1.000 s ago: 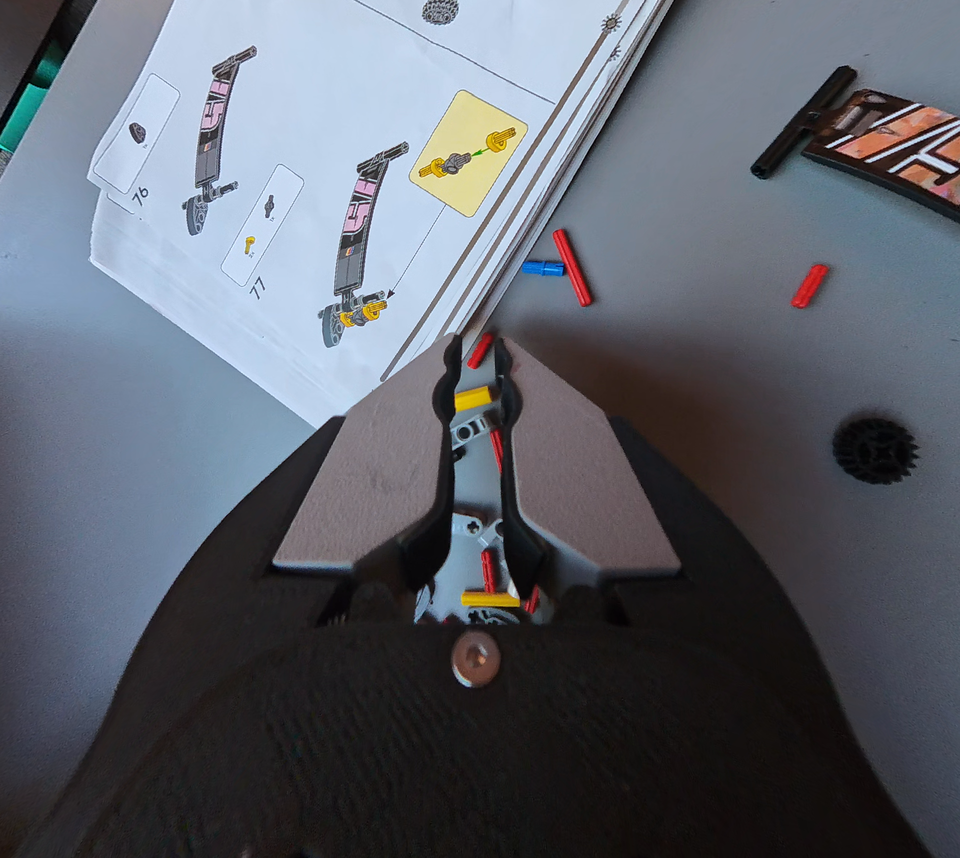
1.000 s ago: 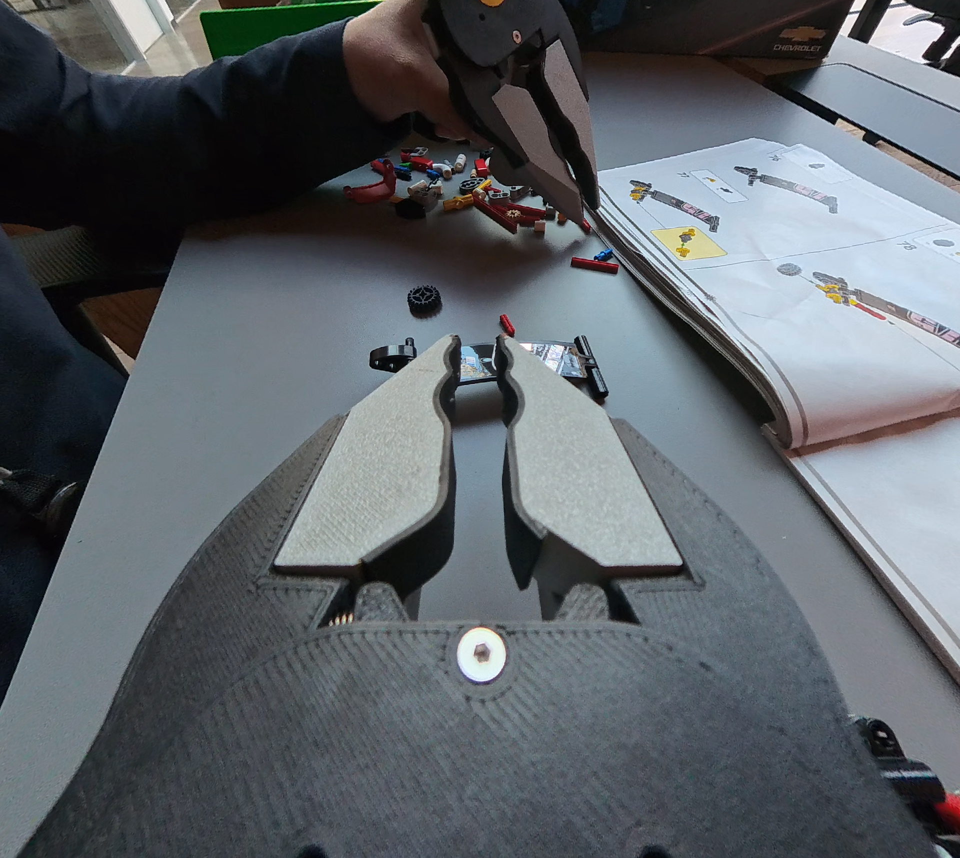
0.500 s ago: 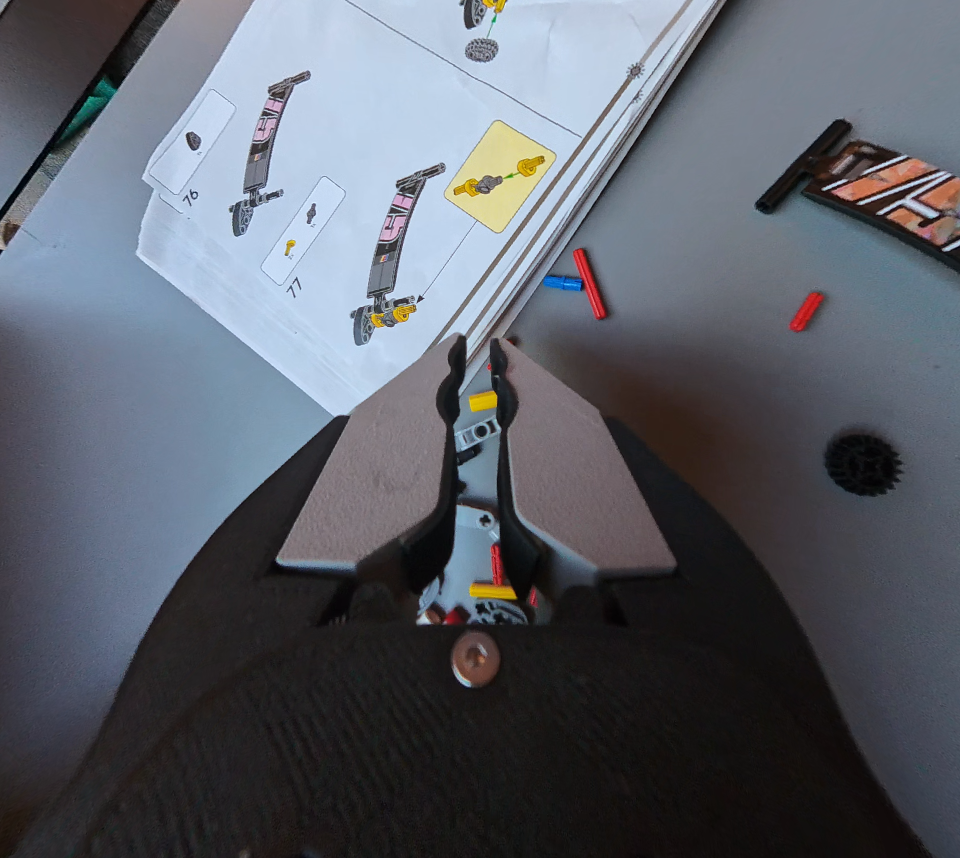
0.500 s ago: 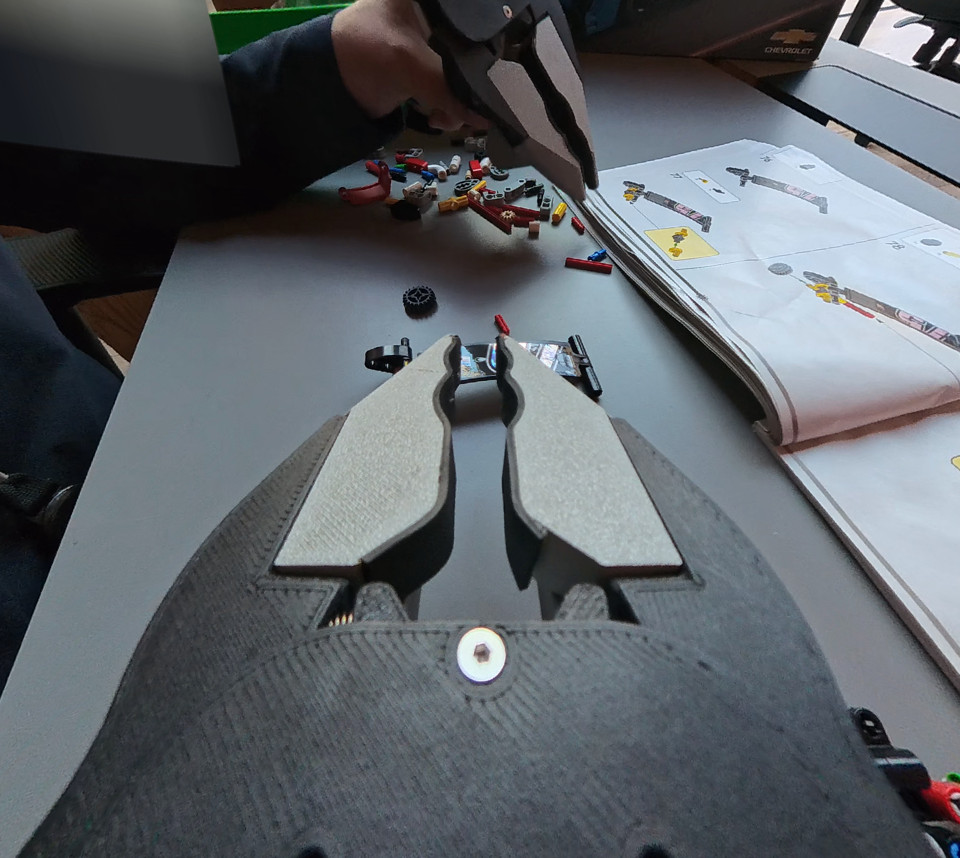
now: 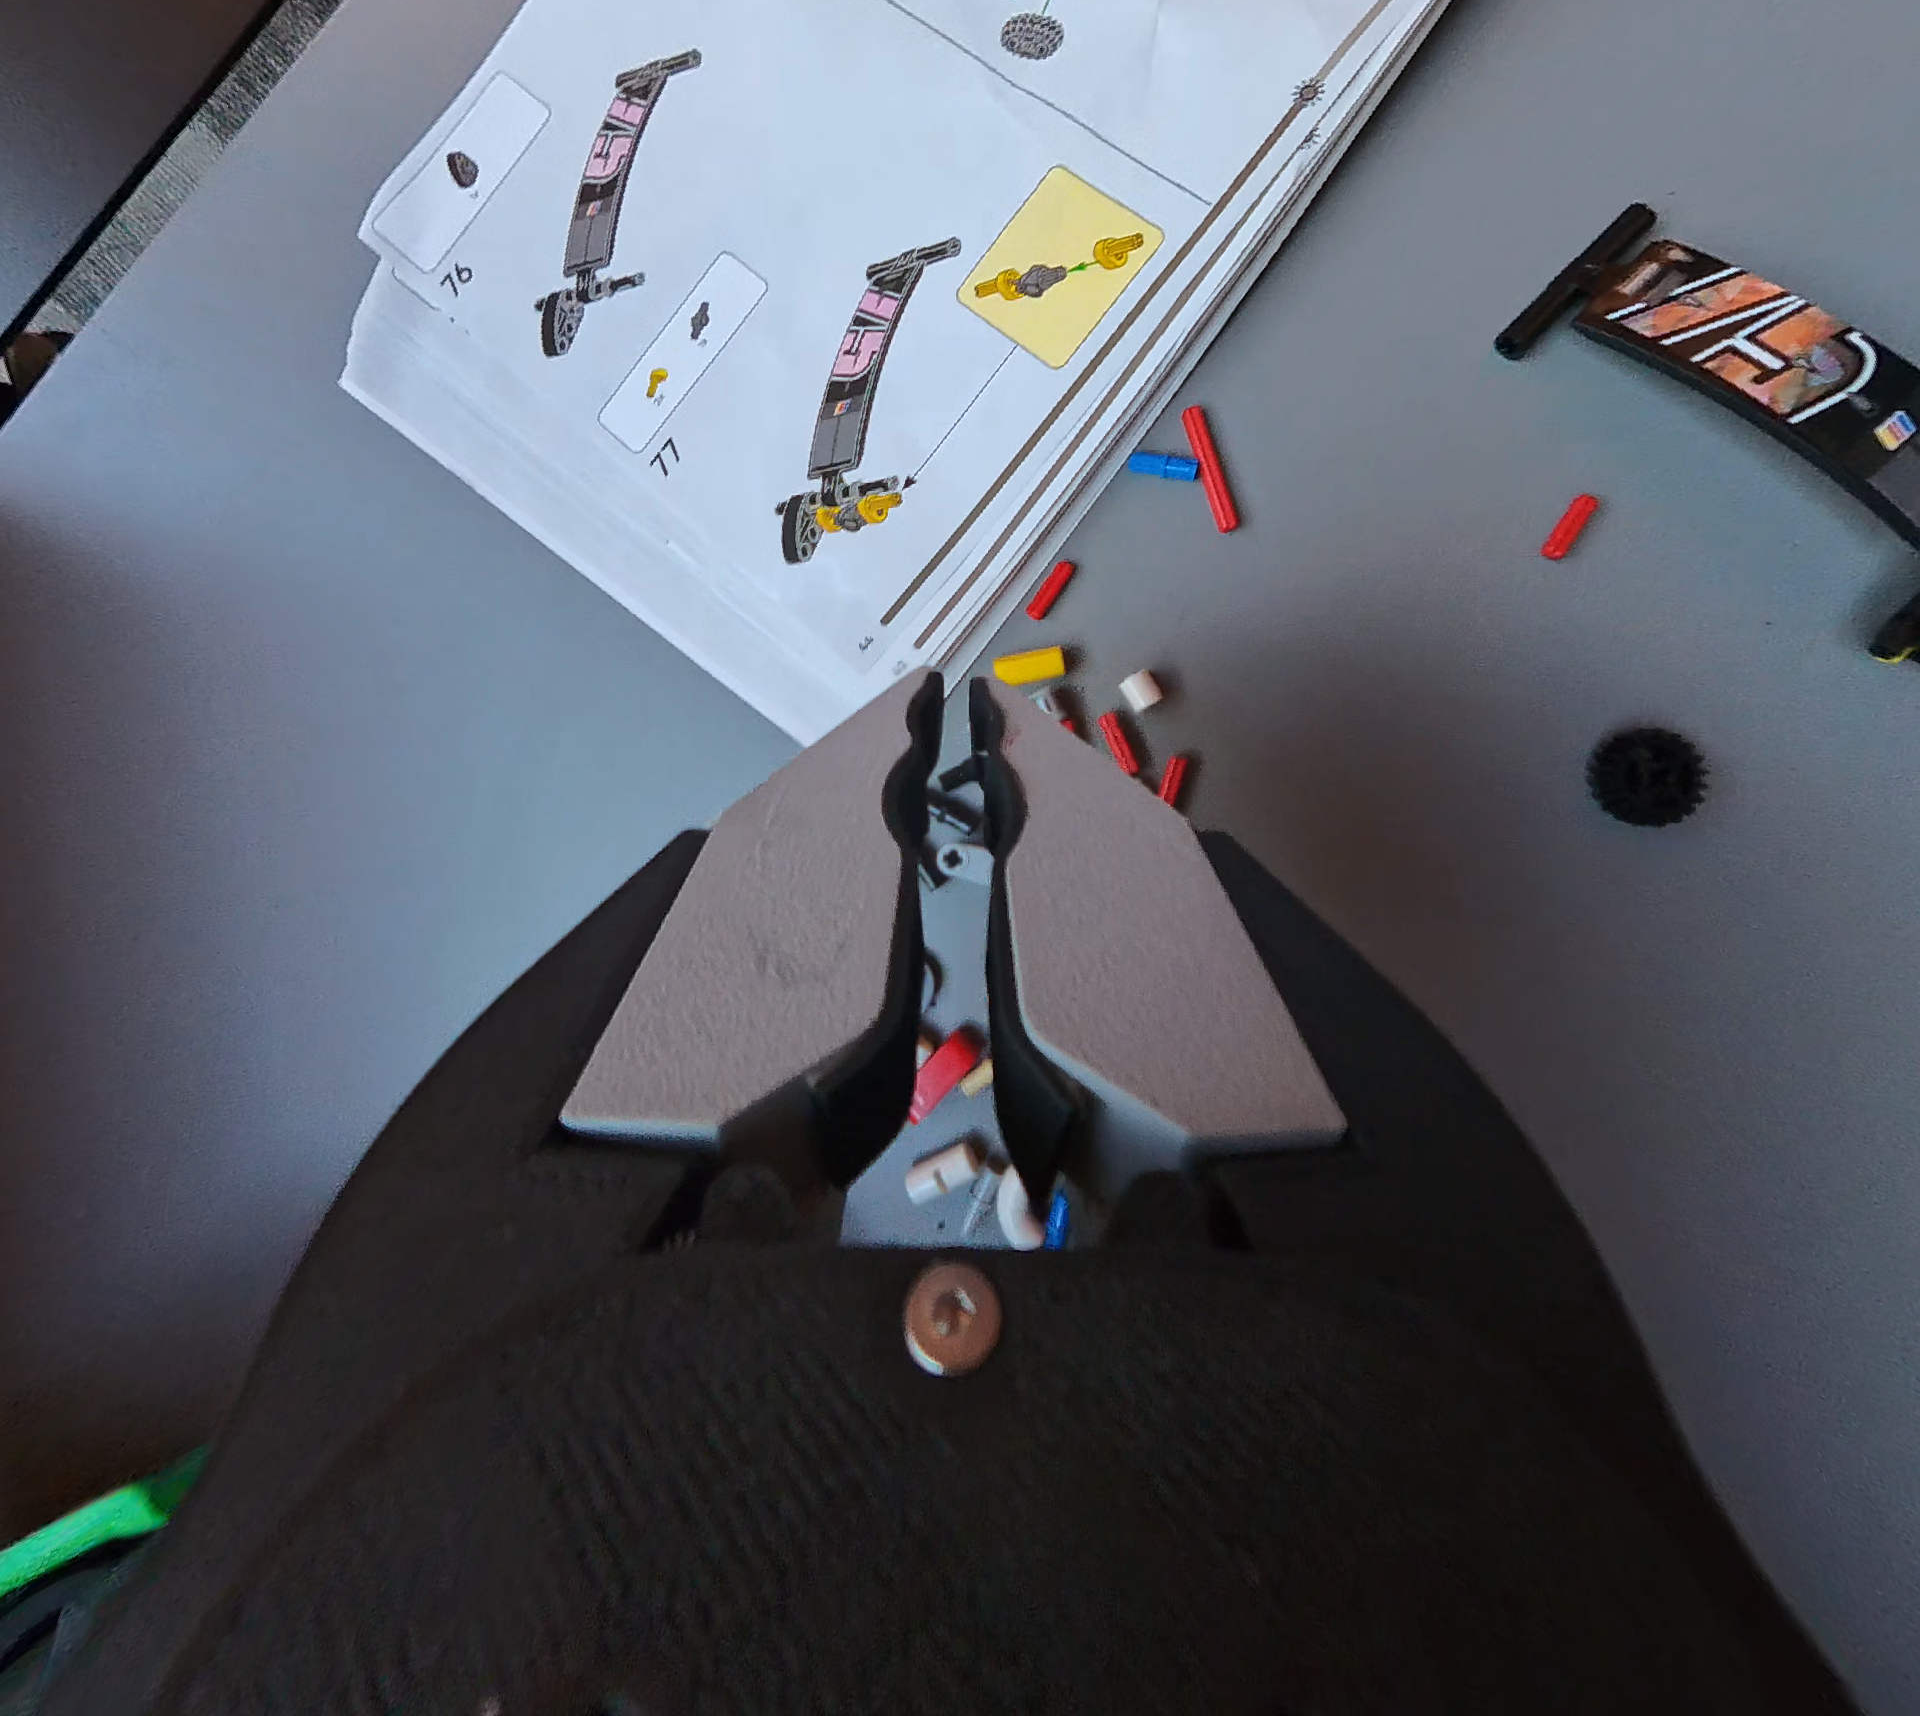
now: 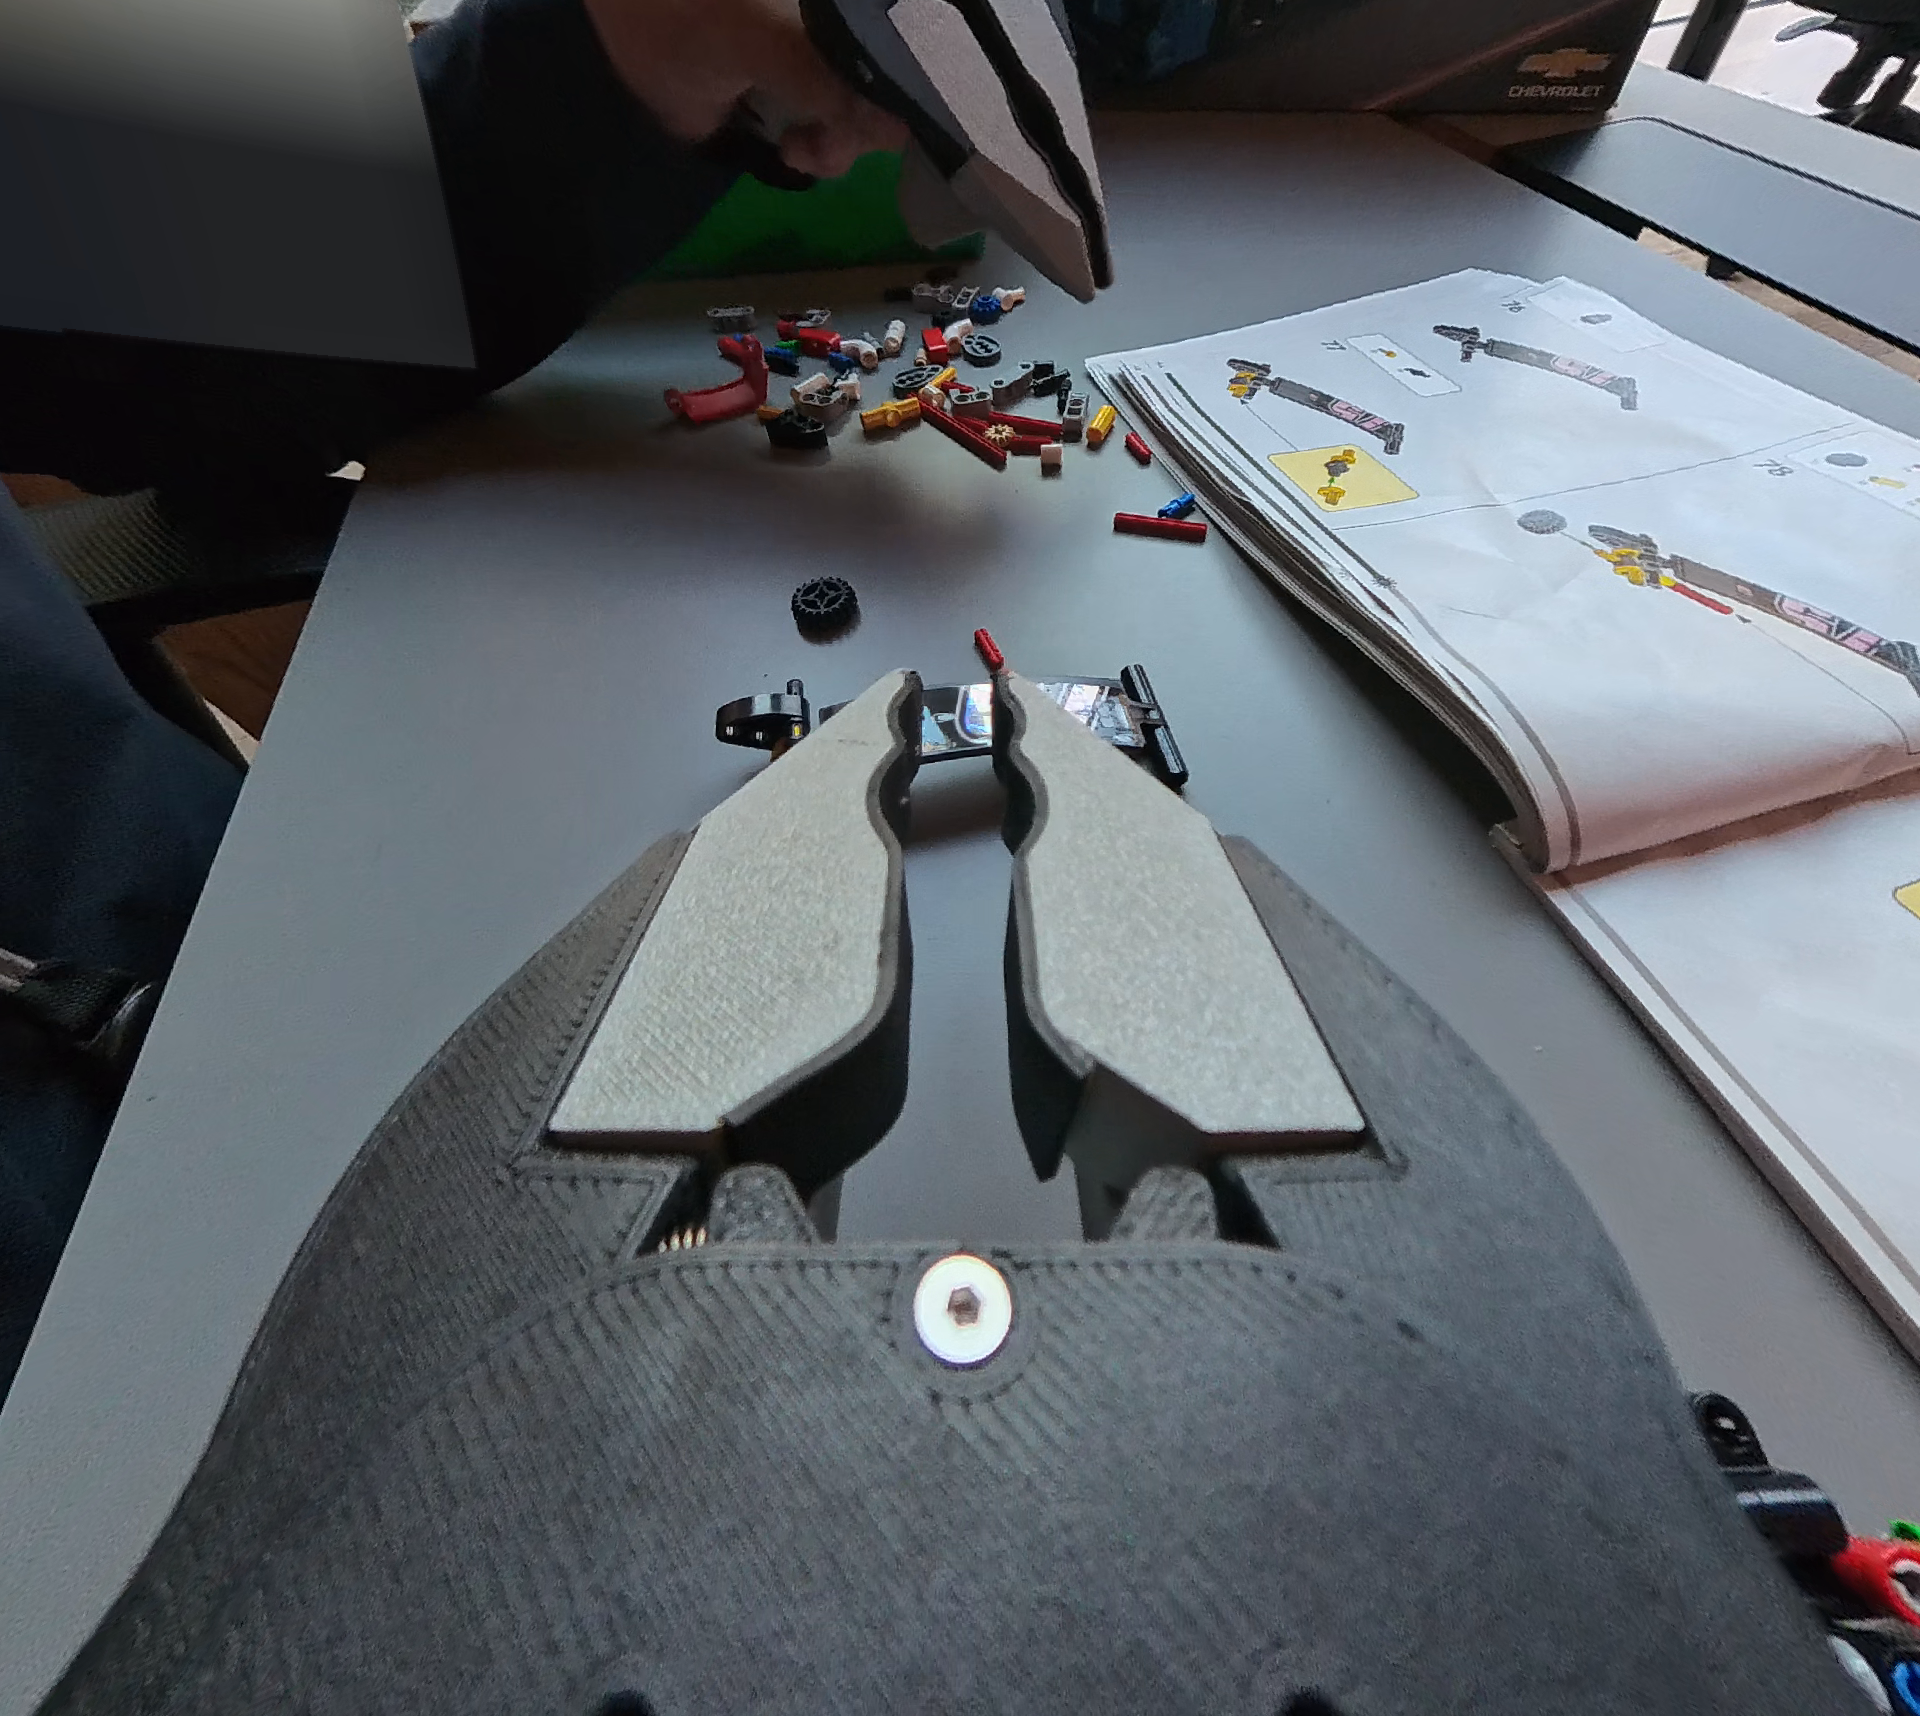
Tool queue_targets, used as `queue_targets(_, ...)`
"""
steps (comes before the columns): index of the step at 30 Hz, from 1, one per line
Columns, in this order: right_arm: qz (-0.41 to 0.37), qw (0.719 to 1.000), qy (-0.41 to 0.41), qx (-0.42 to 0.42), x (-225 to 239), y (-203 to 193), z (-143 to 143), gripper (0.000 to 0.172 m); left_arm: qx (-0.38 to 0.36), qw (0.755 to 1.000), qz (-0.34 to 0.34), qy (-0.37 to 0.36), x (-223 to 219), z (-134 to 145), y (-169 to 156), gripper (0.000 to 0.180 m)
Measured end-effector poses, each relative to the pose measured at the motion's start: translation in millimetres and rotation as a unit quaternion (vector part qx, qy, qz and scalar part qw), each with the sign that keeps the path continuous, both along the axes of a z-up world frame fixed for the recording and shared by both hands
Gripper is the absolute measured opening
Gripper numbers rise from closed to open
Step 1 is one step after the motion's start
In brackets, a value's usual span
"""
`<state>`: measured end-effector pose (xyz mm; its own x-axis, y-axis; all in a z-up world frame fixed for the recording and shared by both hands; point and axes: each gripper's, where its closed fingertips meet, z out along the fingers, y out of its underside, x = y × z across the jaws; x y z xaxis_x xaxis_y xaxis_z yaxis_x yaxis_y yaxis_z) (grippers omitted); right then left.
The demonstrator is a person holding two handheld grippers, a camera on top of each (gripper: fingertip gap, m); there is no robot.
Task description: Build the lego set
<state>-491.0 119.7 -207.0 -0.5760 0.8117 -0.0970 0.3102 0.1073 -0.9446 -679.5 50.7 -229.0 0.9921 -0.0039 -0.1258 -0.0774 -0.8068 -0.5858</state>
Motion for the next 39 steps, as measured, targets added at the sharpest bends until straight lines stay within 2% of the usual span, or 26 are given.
queue_targets(17,-0.002,1.000,0.001,-0.004,2.2,-0.8,2.2,0.010,-0.026,0.999,0.030,0.028,-5.6,22.7,-53.0,0.002)
queue_targets(26,-0.006,1.000,0.005,0.007,4.4,-1.8,3.3,0.011,-0.053,0.997,0.056,0.017,-7.5,14.6,-85.1,0.003)
queue_targets(33,-0.009,1.000,0.001,0.016,3.9,-2.3,0.1,0.011,-0.044,0.998,0.046,0.011,-1.1,13.8,-84.1,0.003)
queue_targets(39,-0.017,1.000,-0.011,0.006,2.1,0.5,-3.1,0.018,-0.033,0.998,0.053,0.027,-6.0,17.8,-81.2,0.003)
